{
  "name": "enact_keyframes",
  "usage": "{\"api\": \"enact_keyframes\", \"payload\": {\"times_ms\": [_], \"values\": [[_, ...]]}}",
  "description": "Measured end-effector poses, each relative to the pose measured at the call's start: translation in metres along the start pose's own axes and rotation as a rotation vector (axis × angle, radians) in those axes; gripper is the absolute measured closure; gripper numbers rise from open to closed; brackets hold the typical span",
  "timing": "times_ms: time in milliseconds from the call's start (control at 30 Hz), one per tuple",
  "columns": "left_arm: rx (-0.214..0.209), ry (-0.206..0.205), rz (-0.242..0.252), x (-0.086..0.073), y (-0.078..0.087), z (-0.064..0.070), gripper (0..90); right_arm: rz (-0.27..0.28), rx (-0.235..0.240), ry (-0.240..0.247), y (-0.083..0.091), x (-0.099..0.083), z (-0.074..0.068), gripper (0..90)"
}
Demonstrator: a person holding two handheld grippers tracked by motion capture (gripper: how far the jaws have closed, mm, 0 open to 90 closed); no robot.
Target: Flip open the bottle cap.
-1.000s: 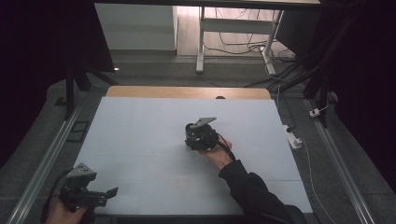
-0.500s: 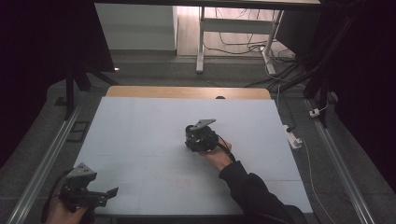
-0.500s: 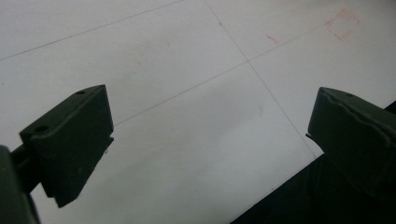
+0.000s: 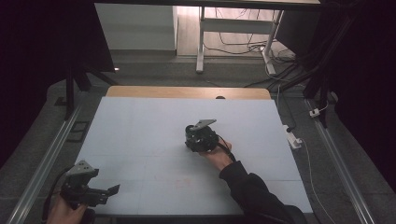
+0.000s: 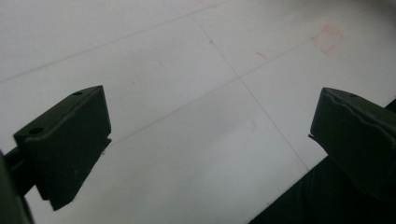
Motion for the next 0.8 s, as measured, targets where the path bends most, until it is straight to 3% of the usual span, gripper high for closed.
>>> {"api": "enact_keyframes", "payload": {"times_ms": [333, 800], "values": [[-0.084, -0.043, 0.032, 0.013, -0.009, 0.004, 1.2, 0.003, 0.003, 0.000, 0.000, 0.000, 0.000, 52.8], [-0.135, -0.099, 0.052, 0.037, -0.027, 0.015, 0.1, 0.003, 0.005, 0.003, 0.000, 0.000, 0.000, 52.8]]}}
Point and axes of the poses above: each handheld gripper's, and its own axes: y roughly backward along the jaws, x roughly out of its top, z roughly to its right, the point moved 2 cm from there along -y, roughly forward along the jaws, and after that the axes turned 9 degrees about y, right-handed, at the moved point
